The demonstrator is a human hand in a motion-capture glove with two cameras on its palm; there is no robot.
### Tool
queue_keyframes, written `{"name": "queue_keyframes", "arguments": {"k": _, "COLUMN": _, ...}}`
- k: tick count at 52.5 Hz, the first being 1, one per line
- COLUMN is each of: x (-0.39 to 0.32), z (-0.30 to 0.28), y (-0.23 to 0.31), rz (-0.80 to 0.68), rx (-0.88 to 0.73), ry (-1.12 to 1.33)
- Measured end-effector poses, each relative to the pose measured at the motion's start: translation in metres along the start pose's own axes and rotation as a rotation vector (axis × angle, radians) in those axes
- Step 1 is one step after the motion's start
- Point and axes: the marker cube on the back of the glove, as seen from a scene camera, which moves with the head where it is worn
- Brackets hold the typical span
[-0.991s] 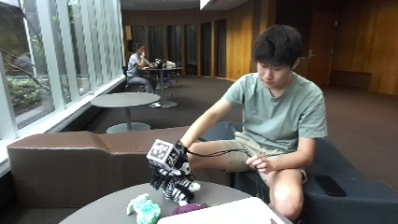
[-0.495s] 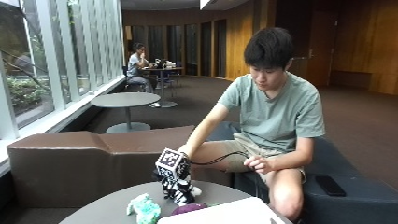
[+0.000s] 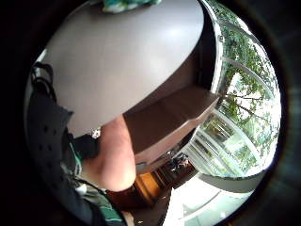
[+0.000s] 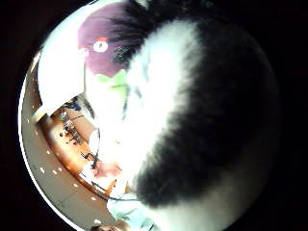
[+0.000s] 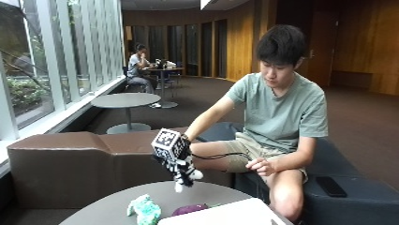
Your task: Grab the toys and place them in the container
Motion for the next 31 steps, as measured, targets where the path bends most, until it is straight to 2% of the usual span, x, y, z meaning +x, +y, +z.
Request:
{"name": "queue_keyframes", "arguments": {"k": 14, "x": -0.012, "z": -0.145, "y": 0.064, "rz": 0.028, "rx": 0.149, "ry": 0.086}}
{"name": "queue_keyframes", "arguments": {"k": 21, "x": -0.042, "z": -0.221, "y": 0.081, "rz": 0.033, "rx": 0.228, "ry": 0.126}}
{"name": "queue_keyframes", "arguments": {"k": 31, "x": -0.088, "z": -0.288, "y": 0.096, "rz": -0.018, "rx": 0.365, "ry": 0.144}}
